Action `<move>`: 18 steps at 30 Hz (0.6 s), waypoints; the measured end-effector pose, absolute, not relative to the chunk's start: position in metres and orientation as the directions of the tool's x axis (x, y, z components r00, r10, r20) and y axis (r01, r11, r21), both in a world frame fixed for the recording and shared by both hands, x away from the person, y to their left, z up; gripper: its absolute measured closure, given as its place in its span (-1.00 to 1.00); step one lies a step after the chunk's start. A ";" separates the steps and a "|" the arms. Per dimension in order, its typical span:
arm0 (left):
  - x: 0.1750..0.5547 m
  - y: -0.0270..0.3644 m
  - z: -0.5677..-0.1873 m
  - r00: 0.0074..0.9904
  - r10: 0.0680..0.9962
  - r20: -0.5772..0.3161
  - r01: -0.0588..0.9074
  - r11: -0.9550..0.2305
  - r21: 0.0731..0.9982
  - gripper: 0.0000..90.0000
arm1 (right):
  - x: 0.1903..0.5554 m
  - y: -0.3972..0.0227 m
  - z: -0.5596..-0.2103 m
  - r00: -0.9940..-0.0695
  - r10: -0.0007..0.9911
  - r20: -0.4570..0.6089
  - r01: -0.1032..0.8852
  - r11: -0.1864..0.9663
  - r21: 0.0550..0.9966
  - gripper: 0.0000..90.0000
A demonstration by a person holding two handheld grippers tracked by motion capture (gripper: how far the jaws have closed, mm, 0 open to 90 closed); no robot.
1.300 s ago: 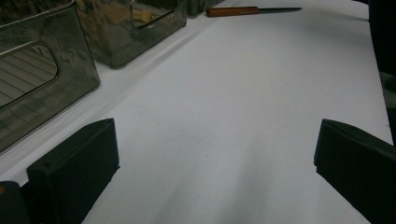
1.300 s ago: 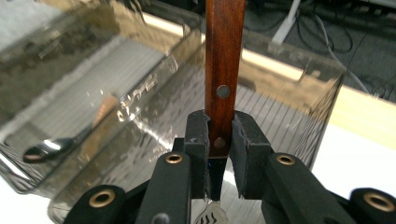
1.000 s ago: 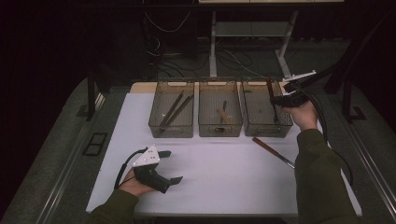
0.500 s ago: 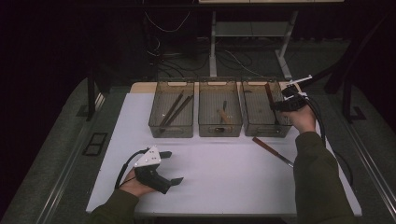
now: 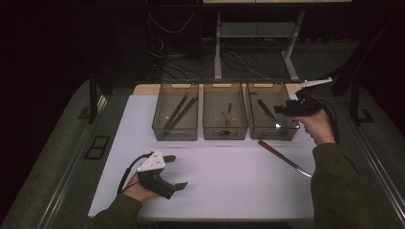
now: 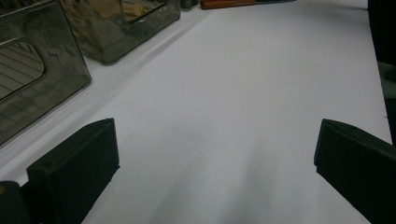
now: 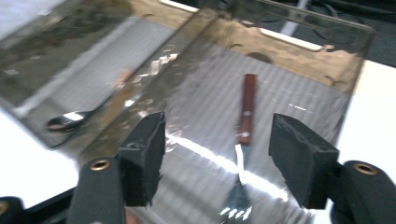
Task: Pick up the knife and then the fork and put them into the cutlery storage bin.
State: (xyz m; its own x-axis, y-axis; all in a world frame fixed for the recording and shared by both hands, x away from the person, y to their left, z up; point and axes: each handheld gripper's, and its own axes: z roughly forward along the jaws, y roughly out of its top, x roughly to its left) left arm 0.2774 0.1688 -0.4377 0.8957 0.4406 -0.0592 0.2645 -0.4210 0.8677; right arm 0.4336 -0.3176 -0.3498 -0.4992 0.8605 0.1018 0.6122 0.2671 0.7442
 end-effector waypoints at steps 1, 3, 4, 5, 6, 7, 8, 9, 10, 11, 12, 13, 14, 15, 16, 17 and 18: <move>0.277 0.169 -0.438 0.895 0.442 -0.059 0.265 -0.421 0.868 -1.00 | 0.429 -0.317 -0.348 -0.508 0.855 0.098 0.604 0.274 0.748 -0.25; 0.277 0.169 -0.438 0.894 0.444 -0.059 0.266 -0.421 0.867 -1.00 | 0.419 -0.317 -0.347 -0.523 0.845 0.108 0.599 0.274 0.753 -0.32; 0.277 0.169 -0.438 0.894 0.445 -0.060 0.267 -0.420 0.867 -1.00 | 0.414 -0.317 -0.346 -0.531 0.840 0.110 0.596 0.278 0.753 -0.34; 0.277 0.169 -0.438 0.893 0.446 -0.060 0.268 -0.419 0.867 -1.00 | 0.409 -0.317 -0.346 -0.539 0.835 0.109 0.593 0.285 0.753 -0.36; 0.276 0.169 -0.437 0.893 0.446 -0.061 0.269 -0.419 0.867 -1.00 | 0.404 -0.317 -0.347 -0.546 0.831 0.109 0.589 0.288 0.755 -0.38; 0.276 0.169 -0.438 0.892 0.447 -0.062 0.270 -0.418 0.867 -1.00 | 0.399 -0.317 -0.347 -0.549 0.829 0.105 0.583 0.290 0.759 -0.39; 0.277 0.169 -0.437 0.894 0.445 -0.058 0.268 -0.426 0.864 -1.00 | 0.395 -0.317 -0.348 -0.557 0.824 0.102 0.576 0.295 0.762 -0.41; 0.276 0.169 -0.437 0.894 0.445 -0.058 0.268 -0.425 0.865 -1.00 | 0.390 -0.317 -0.349 -0.560 0.822 0.101 0.573 0.296 0.764 -0.41; 0.276 0.169 -0.437 0.894 0.445 -0.059 0.268 -0.423 0.866 -1.00 | 0.386 -0.318 -0.350 -0.565 0.818 0.105 0.571 0.297 0.766 -0.41; 0.276 0.169 -0.437 0.894 0.445 -0.058 0.267 -0.424 0.865 -1.00 | 0.382 -0.318 -0.351 -0.572 0.813 0.107 0.571 0.301 0.764 -0.41; 0.276 0.169 -0.437 0.894 0.443 -0.059 0.267 -0.424 0.865 -1.00 | 0.378 -0.318 -0.353 -0.577 0.809 0.108 0.571 0.305 0.762 -0.42; 0.276 0.169 -0.437 0.895 0.443 -0.059 0.267 -0.425 0.865 -1.00 | 0.374 -0.318 -0.354 -0.582 0.806 0.110 0.570 0.307 0.762 -0.43; 0.276 0.169 -0.437 0.895 0.443 -0.057 0.266 -0.427 0.864 -1.00 | 0.371 -0.318 -0.356 -0.587 0.802 0.107 0.565 0.312 0.764 -0.43; 0.276 0.169 -0.437 0.895 0.442 -0.057 0.266 -0.428 0.863 -1.00 | 0.367 -0.318 -0.357 -0.589 0.801 0.107 0.565 0.314 0.763 -0.43; 0.276 0.169 -0.437 0.895 0.441 -0.057 0.266 -0.428 0.864 -1.00 | 0.364 -0.318 -0.358 -0.591 0.800 0.104 0.562 0.316 0.764 -0.44; 0.276 0.169 -0.437 0.895 0.441 -0.057 0.266 -0.427 0.864 -1.00 | 0.361 -0.318 -0.360 -0.595 0.797 0.107 0.559 0.315 0.767 -0.45; 0.276 0.169 -0.437 0.895 0.442 -0.058 0.266 -0.426 0.865 -1.00 | 0.358 -0.318 -0.361 -0.597 0.795 0.109 0.557 0.314 0.769 -0.46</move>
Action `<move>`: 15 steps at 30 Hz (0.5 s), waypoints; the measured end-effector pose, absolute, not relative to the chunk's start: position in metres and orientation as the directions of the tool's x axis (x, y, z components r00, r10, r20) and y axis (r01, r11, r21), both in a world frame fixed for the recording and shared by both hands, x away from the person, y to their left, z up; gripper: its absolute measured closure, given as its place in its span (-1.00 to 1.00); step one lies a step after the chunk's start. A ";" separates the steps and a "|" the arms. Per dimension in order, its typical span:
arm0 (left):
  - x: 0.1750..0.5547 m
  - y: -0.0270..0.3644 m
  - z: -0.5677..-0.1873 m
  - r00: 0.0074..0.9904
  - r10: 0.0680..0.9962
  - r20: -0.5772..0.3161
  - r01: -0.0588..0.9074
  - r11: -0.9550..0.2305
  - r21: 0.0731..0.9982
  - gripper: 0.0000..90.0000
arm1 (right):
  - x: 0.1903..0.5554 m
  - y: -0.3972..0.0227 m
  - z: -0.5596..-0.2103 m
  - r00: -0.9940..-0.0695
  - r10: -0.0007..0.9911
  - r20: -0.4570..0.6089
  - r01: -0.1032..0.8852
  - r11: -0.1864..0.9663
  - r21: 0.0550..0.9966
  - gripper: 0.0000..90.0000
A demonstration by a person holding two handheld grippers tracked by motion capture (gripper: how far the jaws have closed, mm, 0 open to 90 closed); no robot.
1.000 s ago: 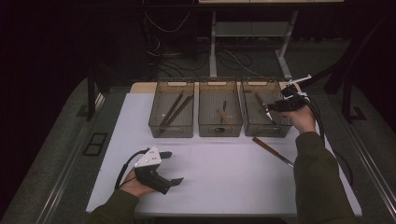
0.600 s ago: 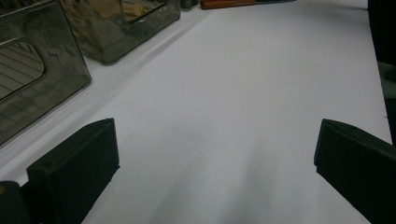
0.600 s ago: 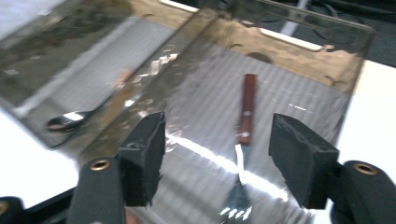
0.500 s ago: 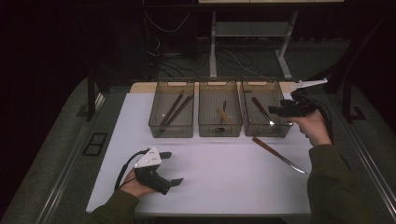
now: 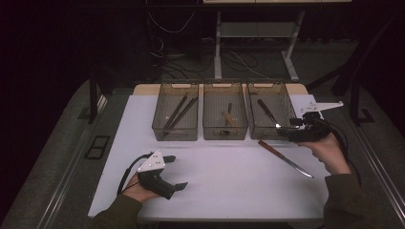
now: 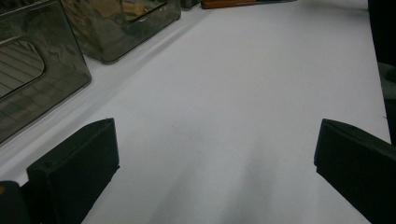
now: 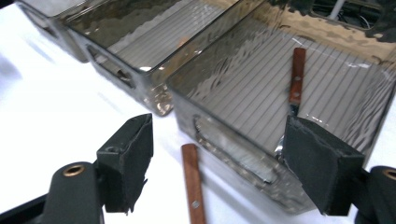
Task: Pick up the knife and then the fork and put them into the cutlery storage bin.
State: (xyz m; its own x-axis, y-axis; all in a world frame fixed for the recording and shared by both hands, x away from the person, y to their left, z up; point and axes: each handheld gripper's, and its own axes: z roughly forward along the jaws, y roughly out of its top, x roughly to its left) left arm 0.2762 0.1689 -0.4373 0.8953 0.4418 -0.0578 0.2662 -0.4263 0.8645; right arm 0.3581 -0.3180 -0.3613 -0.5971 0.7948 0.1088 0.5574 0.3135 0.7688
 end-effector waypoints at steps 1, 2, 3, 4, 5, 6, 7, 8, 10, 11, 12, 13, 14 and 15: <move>0.276 0.169 -0.437 0.895 0.442 -0.058 0.266 -0.425 0.865 -1.00 | 0.355 -0.318 -0.363 -0.600 0.793 0.107 0.553 0.315 0.771 -0.48; 0.276 0.169 -0.437 0.895 0.442 -0.058 0.266 -0.426 0.865 -1.00 | 0.352 -0.318 -0.364 -0.604 0.790 0.110 0.550 0.313 0.774 -0.50; 0.276 0.169 -0.437 0.895 0.443 -0.058 0.267 -0.425 0.865 -1.00 | 0.350 -0.317 -0.367 -0.608 0.786 0.111 0.549 0.315 0.774 -0.52; 0.276 0.169 -0.437 0.895 0.442 -0.057 0.266 -0.427 0.864 -1.00 | 0.348 -0.317 -0.369 -0.610 0.786 0.104 0.549 0.324 0.770 -0.53; 0.276 0.169 -0.437 0.895 0.442 -0.058 0.267 -0.428 0.863 -1.00 | 0.346 -0.316 -0.371 -0.609 0.787 0.099 0.551 0.329 0.767 -0.54; 0.276 0.169 -0.437 0.895 0.442 -0.057 0.267 -0.429 0.863 -1.00 | 0.345 -0.316 -0.372 -0.612 0.785 0.096 0.550 0.335 0.765 -0.54; 0.276 0.169 -0.437 0.896 0.441 -0.057 0.266 -0.428 0.864 -1.00 | 0.344 -0.316 -0.374 -0.614 0.783 0.101 0.555 0.336 0.761 -0.54; 0.276 0.169 -0.437 0.896 0.440 -0.055 0.265 -0.430 0.863 -1.00 | 0.343 -0.316 -0.377 -0.618 0.780 0.099 0.557 0.345 0.756 -0.54; 0.276 0.169 -0.437 0.896 0.441 -0.057 0.267 -0.431 0.862 -1.00 | 0.343 -0.316 -0.380 -0.615 0.785 0.082 0.569 0.369 0.735 -0.54; 0.276 0.169 -0.437 0.896 0.441 -0.056 0.267 -0.432 0.862 -1.00 | 0.343 -0.316 -0.382 -0.613 0.787 0.075 0.577 0.380 0.723 -0.54; 0.275 0.169 -0.437 0.896 0.441 -0.057 0.267 -0.431 0.862 -1.00 | 0.343 -0.315 -0.383 -0.615 0.785 0.070 0.581 0.391 0.714 -0.54; 0.276 0.169 -0.437 0.896 0.441 -0.056 0.267 -0.432 0.862 -1.00 | 0.343 -0.315 -0.385 -0.620 0.782 0.062 0.583 0.406 0.704 -0.53; 0.275 0.169 -0.438 0.895 0.442 -0.057 0.268 -0.431 0.861 -1.00 | 0.343 -0.314 -0.386 -0.620 0.782 0.064 0.593 0.415 0.690 -0.53; 0.276 0.169 -0.438 0.895 0.442 -0.057 0.268 -0.433 0.861 -1.00 | 0.343 -0.313 -0.387 -0.623 0.781 0.057 0.598 0.427 0.678 -0.51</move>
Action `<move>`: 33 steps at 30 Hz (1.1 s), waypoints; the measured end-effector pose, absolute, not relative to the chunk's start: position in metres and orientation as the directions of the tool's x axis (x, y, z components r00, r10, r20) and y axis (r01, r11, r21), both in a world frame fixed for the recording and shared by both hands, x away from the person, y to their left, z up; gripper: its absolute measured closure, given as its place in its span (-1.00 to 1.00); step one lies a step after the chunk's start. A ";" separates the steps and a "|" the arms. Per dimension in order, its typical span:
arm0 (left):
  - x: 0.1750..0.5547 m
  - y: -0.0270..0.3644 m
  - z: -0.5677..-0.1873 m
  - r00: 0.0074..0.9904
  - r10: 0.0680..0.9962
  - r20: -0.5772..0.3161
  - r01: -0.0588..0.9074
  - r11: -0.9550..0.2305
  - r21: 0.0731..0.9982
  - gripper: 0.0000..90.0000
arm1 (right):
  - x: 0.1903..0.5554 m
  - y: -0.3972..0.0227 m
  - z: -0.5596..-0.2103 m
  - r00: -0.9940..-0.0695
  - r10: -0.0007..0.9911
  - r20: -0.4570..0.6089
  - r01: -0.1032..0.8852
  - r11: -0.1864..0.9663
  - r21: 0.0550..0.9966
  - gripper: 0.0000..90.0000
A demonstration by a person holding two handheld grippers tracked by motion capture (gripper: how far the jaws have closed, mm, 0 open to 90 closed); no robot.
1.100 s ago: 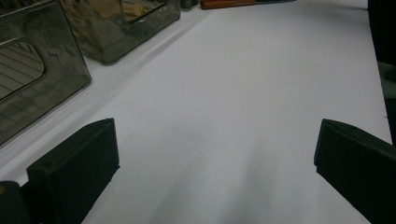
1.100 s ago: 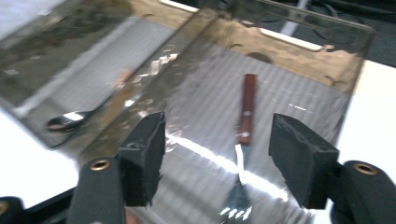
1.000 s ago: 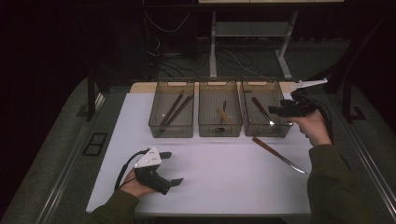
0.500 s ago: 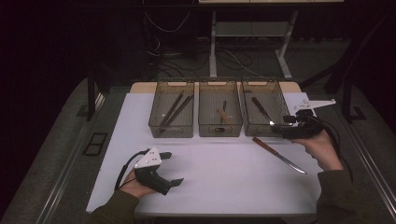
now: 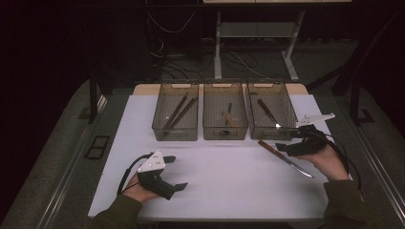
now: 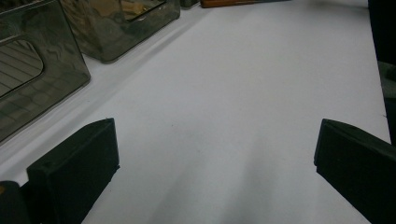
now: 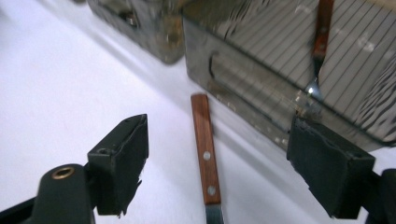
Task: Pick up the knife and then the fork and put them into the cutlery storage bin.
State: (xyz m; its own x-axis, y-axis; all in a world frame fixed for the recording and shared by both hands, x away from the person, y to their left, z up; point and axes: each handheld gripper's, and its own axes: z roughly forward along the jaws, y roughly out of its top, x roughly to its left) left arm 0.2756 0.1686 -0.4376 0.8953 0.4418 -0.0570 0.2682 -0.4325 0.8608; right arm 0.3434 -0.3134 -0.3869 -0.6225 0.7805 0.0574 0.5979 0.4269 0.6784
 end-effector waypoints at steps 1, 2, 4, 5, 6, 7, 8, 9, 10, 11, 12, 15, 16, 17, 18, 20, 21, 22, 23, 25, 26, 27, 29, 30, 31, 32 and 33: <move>0.276 0.168 -0.438 0.895 0.442 -0.058 0.269 -0.432 0.861 -1.00 | 0.344 -0.313 -0.388 -0.628 0.776 0.057 0.601 0.437 0.669 -0.51; 0.276 0.168 -0.438 0.896 0.441 -0.057 0.268 -0.432 0.861 -1.00 | 0.344 -0.312 -0.390 -0.629 0.775 0.055 0.606 0.445 0.659 -0.50; 0.276 0.168 -0.438 0.896 0.440 -0.057 0.267 -0.432 0.861 -1.00 | 0.346 -0.311 -0.392 -0.629 0.776 0.043 0.616 0.463 0.637 -0.48; 0.276 0.168 -0.438 0.896 0.440 -0.058 0.268 -0.431 0.862 -1.00 | 0.347 -0.311 -0.393 -0.628 0.777 0.038 0.623 0.473 0.623 -0.46; 0.276 0.168 -0.438 0.896 0.439 -0.058 0.267 -0.432 0.861 -1.00 | 0.347 -0.311 -0.393 -0.627 0.778 0.029 0.628 0.483 0.611 -0.44; 0.276 0.168 -0.438 0.896 0.439 -0.058 0.267 -0.432 0.861 -1.00 | 0.349 -0.310 -0.394 -0.628 0.777 0.034 0.639 0.490 0.593 -0.40; 0.276 0.168 -0.438 0.896 0.439 -0.059 0.267 -0.431 0.862 -1.00 | 0.351 -0.311 -0.394 -0.631 0.775 0.034 0.646 0.501 0.576 -0.35; 0.276 0.168 -0.438 0.897 0.439 -0.059 0.268 -0.432 0.861 -1.00 | 0.352 -0.310 -0.395 -0.633 0.773 0.042 0.657 0.508 0.557 -0.30; 0.276 0.168 -0.438 0.897 0.438 -0.057 0.266 -0.433 0.861 -1.00 | 0.354 -0.310 -0.396 -0.635 0.771 0.045 0.665 0.517 0.539 -0.26; 0.276 0.167 -0.438 0.898 0.437 -0.057 0.266 -0.434 0.861 -1.00 | 0.356 -0.309 -0.398 -0.642 0.765 0.051 0.674 0.532 0.512 -0.20; 0.275 0.167 -0.438 0.898 0.436 -0.056 0.265 -0.435 0.861 -1.00 | 0.358 -0.308 -0.400 -0.652 0.757 0.048 0.675 0.551 0.491 -0.16; 0.276 0.168 -0.438 0.898 0.437 -0.055 0.264 -0.435 0.861 -1.00 | 0.365 -0.306 -0.405 -0.670 0.741 0.041 0.685 0.596 0.419 0.01; 0.276 0.168 -0.438 0.898 0.437 -0.056 0.264 -0.433 0.862 -1.00 | 0.366 -0.305 -0.406 -0.674 0.737 0.048 0.687 0.601 0.408 0.07; 0.276 0.168 -0.438 0.898 0.436 -0.055 0.263 -0.433 0.862 -1.00 | 0.368 -0.305 -0.407 -0.681 0.731 0.053 0.687 0.612 0.392 0.12; 0.276 0.168 -0.438 0.898 0.436 -0.056 0.263 -0.433 0.862 -1.00 | 0.369 -0.304 -0.408 -0.684 0.728 0.052 0.690 0.622 0.371 0.16; 0.276 0.168 -0.438 0.898 0.436 -0.057 0.265 -0.432 0.862 -1.00 | 0.372 -0.302 -0.408 -0.696 0.717 0.050 0.687 0.643 0.339 0.26; 0.276 0.168 -0.438 0.898 0.436 -0.058 0.265 -0.432 0.862 -1.00 | 0.373 -0.300 -0.408 -0.702 0.711 0.049 0.684 0.653 0.324 0.29; 0.276 0.168 -0.438 0.898 0.436 -0.058 0.265 -0.432 0.862 -1.00 | 0.374 -0.299 -0.408 -0.706 0.706 0.045 0.682 0.662 0.310 0.32; 0.276 0.168 -0.438 0.899 0.435 -0.057 0.264 -0.433 0.862 -1.00 | 0.375 -0.298 -0.409 -0.711 0.702 0.041 0.680 0.671 0.294 0.37; 0.276 0.168 -0.438 0.899 0.434 -0.056 0.263 -0.433 0.862 -1.00 | 0.377 -0.295 -0.409 -0.719 0.694 0.043 0.677 0.685 0.267 0.40; 0.276 0.168 -0.438 0.899 0.435 -0.057 0.264 -0.432 0.862 -1.00 | 0.378 -0.293 -0.409 -0.721 0.692 0.042 0.677 0.689 0.261 0.43; 0.276 0.168 -0.438 0.899 0.434 -0.057 0.264 -0.433 0.862 -1.00 | 0.379 -0.292 -0.410 -0.722 0.690 0.044 0.677 0.692 0.250 0.46; 0.276 0.168 -0.438 0.899 0.434 -0.056 0.263 -0.434 0.862 -1.00 | 0.380 -0.288 -0.412 -0.729 0.683 0.041 0.672 0.704 0.228 0.48; 0.276 0.168 -0.438 0.899 0.434 -0.056 0.263 -0.434 0.862 -1.00 | 0.381 -0.287 -0.413 -0.732 0.681 0.040 0.671 0.709 0.215 0.49; 0.276 0.168 -0.438 0.899 0.434 -0.056 0.263 -0.434 0.862 -1.00 | 0.382 -0.285 -0.415 -0.735 0.677 0.035 0.668 0.715 0.208 0.51; 0.276 0.168 -0.438 0.899 0.434 -0.056 0.263 -0.434 0.862 -1.00 | 0.382 -0.283 -0.416 -0.737 0.675 0.036 0.667 0.717 0.200 0.53; 0.276 0.168 -0.438 0.899 0.434 -0.056 0.263 -0.433 0.862 -1.00 | 0.383 -0.282 -0.417 -0.741 0.671 0.034 0.664 0.722 0.194 0.54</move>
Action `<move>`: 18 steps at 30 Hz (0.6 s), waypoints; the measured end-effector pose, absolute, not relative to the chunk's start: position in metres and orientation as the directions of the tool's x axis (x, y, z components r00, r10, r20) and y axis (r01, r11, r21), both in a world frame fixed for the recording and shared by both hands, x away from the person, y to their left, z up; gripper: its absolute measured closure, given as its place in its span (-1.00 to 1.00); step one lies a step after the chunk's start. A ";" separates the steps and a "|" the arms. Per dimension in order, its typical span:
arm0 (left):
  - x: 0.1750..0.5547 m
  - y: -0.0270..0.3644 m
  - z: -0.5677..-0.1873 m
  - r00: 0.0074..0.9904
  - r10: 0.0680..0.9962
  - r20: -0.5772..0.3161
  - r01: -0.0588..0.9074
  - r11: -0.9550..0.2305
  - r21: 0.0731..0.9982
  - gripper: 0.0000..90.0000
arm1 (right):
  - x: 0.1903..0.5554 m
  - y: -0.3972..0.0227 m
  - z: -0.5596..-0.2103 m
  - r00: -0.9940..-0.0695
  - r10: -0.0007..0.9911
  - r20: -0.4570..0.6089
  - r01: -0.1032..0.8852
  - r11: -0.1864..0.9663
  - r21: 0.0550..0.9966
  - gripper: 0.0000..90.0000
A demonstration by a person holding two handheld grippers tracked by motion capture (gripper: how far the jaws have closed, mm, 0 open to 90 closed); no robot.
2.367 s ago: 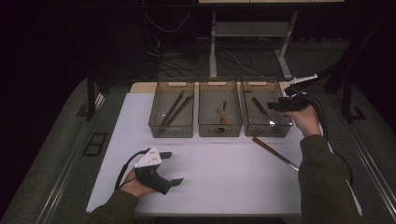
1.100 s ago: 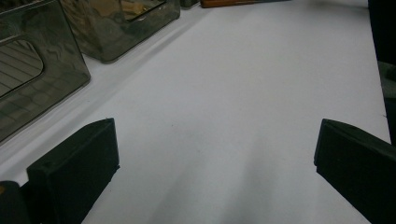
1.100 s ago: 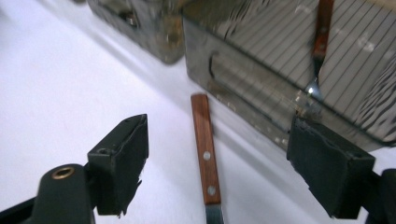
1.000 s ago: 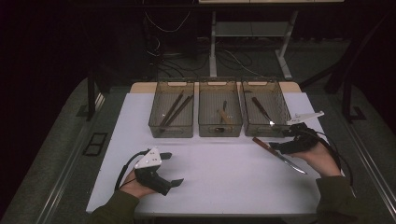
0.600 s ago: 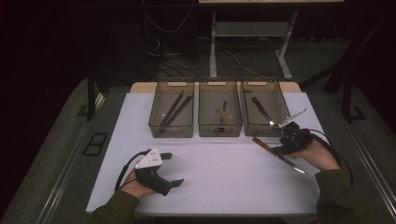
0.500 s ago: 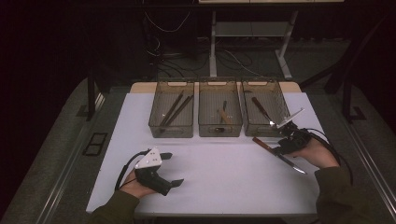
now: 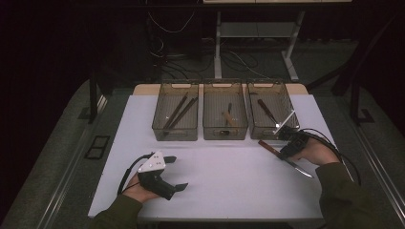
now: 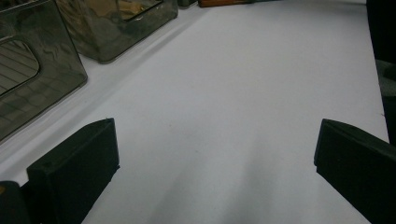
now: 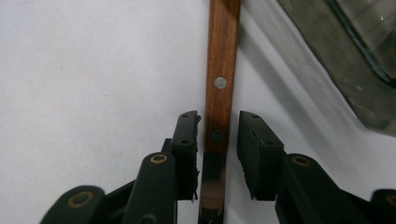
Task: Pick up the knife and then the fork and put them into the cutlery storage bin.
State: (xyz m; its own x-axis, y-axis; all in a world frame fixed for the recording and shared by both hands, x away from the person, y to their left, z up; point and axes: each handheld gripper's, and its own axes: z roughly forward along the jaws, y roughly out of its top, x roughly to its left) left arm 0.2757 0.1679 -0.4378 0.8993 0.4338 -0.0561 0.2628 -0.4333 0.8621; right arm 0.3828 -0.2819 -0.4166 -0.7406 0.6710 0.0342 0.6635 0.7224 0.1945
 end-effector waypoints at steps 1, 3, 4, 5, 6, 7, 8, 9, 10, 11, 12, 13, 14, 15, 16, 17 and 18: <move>0.276 0.168 -0.438 0.899 0.434 -0.057 0.263 -0.433 0.862 -1.00 | 0.383 -0.281 -0.418 -0.744 0.667 0.034 0.660 0.727 0.188 0.55; 0.276 0.168 -0.438 0.899 0.434 -0.057 0.264 -0.433 0.862 -1.00 | 0.385 -0.278 -0.420 -0.750 0.661 0.019 0.654 0.737 0.170 0.57; 0.276 0.168 -0.438 0.899 0.434 -0.057 0.264 -0.434 0.862 -1.00 | 0.385 -0.278 -0.420 -0.753 0.658 0.013 0.651 0.741 0.165 0.58; 0.276 0.168 -0.438 0.900 0.433 -0.057 0.263 -0.434 0.862 -1.00 | 0.386 -0.277 -0.420 -0.757 0.654 0.005 0.646 0.746 0.162 0.60; 0.276 0.167 -0.438 0.900 0.433 -0.059 0.265 -0.433 0.862 -1.00 | 0.386 -0.276 -0.420 -0.763 0.646 0.001 0.638 0.753 0.159 0.63; 0.276 0.167 -0.438 0.900 0.432 -0.060 0.265 -0.433 0.861 -1.00 | 0.386 -0.276 -0.420 -0.765 0.644 0.002 0.636 0.756 0.156 0.67; 0.276 0.167 -0.438 0.900 0.431 -0.059 0.265 -0.435 0.861 -1.00 | 0.386 -0.275 -0.420 -0.764 0.645 0.010 0.639 0.754 0.152 0.70; 0.276 0.167 -0.438 0.901 0.431 -0.059 0.265 -0.435 0.861 -1.00 | 0.386 -0.275 -0.420 -0.768 0.640 0.006 0.633 0.759 0.151 0.70; 0.276 0.167 -0.438 0.900 0.431 -0.060 0.265 -0.433 0.862 -1.00 | 0.387 -0.274 -0.420 -0.770 0.638 0.002 0.631 0.762 0.149 0.71; 0.276 0.167 -0.438 0.900 0.431 -0.060 0.265 -0.433 0.862 -1.00 | 0.387 -0.274 -0.420 -0.768 0.640 0.006 0.634 0.759 0.145 0.71; 0.276 0.167 -0.438 0.900 0.431 -0.060 0.264 -0.433 0.862 -1.00 | 0.387 -0.274 -0.420 -0.769 0.640 0.006 0.634 0.760 0.145 0.71; 0.276 0.167 -0.438 0.900 0.431 -0.060 0.264 -0.433 0.862 -1.00 | 0.387 -0.274 -0.420 -0.770 0.638 0.004 0.632 0.762 0.145 0.71; 0.276 0.167 -0.438 0.900 0.431 -0.059 0.264 -0.433 0.862 -1.00 | 0.387 -0.274 -0.420 -0.771 0.637 0.005 0.631 0.762 0.147 0.71; 0.276 0.167 -0.438 0.901 0.431 -0.059 0.264 -0.434 0.861 -1.00 | 0.387 -0.274 -0.420 -0.769 0.640 0.004 0.633 0.760 0.146 0.71; 0.276 0.167 -0.438 0.901 0.431 -0.059 0.264 -0.435 0.861 -1.00 | 0.387 -0.274 -0.420 -0.769 0.639 0.002 0.632 0.760 0.148 0.71; 0.276 0.167 -0.438 0.901 0.431 -0.059 0.264 -0.435 0.861 -1.00 | 0.386 -0.274 -0.420 -0.766 0.643 0.000 0.636 0.757 0.147 0.71; 0.276 0.167 -0.438 0.901 0.431 -0.059 0.264 -0.435 0.861 -1.00 | 0.385 -0.274 -0.420 -0.765 0.644 -0.006 0.636 0.757 0.148 0.71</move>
